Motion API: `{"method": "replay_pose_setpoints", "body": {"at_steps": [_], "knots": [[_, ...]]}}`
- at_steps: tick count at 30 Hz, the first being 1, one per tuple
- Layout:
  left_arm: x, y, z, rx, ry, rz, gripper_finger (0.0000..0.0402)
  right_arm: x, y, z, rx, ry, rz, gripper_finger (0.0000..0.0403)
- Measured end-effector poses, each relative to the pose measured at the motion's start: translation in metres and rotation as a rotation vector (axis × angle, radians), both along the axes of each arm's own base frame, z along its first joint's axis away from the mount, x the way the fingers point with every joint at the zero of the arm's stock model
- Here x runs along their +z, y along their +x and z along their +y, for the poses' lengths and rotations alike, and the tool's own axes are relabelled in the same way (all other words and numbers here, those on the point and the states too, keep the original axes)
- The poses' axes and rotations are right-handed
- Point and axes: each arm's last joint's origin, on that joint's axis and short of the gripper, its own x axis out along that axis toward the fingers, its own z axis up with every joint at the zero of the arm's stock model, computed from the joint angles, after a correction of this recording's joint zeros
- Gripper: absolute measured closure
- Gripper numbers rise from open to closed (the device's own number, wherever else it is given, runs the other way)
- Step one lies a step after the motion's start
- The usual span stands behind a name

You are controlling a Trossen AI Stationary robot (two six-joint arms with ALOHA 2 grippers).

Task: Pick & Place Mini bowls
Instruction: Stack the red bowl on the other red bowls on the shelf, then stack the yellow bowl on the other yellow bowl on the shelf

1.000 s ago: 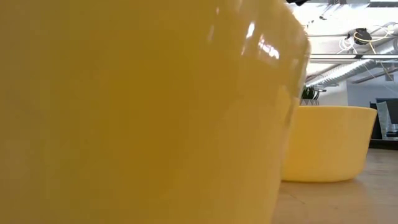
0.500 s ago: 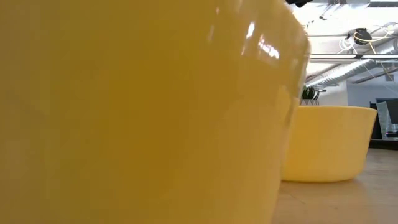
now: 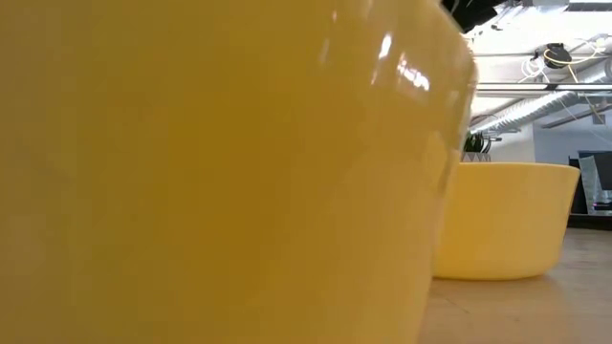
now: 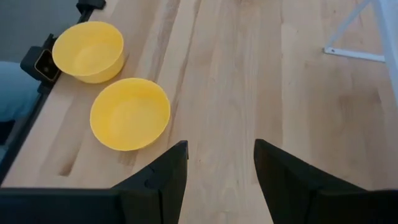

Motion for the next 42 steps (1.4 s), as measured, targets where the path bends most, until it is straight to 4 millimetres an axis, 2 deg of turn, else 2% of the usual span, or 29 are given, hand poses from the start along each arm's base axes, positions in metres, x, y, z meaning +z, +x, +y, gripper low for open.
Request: {"method": "replay_pose_setpoints", "body": {"at_steps": [3, 7, 10, 13, 18, 22, 26, 34, 42], "knots": [[0.002, 0.002, -0.001, -0.011, 0.015, -0.012, 0.0282, -0.002, -0.002, 0.000, -0.026, 0.027, 0.029, 0.0232], [0.013, 0.004, -0.010, -0.043, 0.056, -0.070, 0.0237, -0.010, -0.011, 0.002, -0.055, 0.033, 0.161, 0.0232], [0.028, 0.005, -0.022, -0.086, 0.073, -0.153, 0.0217, -0.016, -0.021, 0.007, -0.094, 0.070, 0.271, 0.0232], [0.035, 0.007, -0.037, -0.139, 0.041, -0.229, 0.0206, -0.022, -0.029, 0.019, -0.124, 0.186, 0.403, 0.0232], [0.041, 0.013, -0.062, -0.275, -0.041, -0.299, 0.0207, -0.039, -0.035, 0.050, -0.126, 0.377, 0.545, 0.0232], [0.039, 0.019, -0.081, -0.373, -0.088, -0.307, 0.0215, -0.068, -0.040, 0.071, -0.154, 0.456, 0.624, 0.0232], [0.039, 0.022, -0.097, -0.428, -0.099, -0.305, 0.0223, -0.097, -0.045, 0.082, -0.217, 0.506, 0.656, 0.0232], [0.039, 0.025, -0.122, -0.502, -0.110, -0.302, 0.0238, -0.137, -0.055, 0.084, -0.352, 0.610, 0.695, 0.0232], [0.039, 0.026, -0.135, -0.532, -0.128, -0.306, 0.0245, -0.148, -0.057, 0.080, -0.382, 0.582, 0.648, 0.0232]]}}
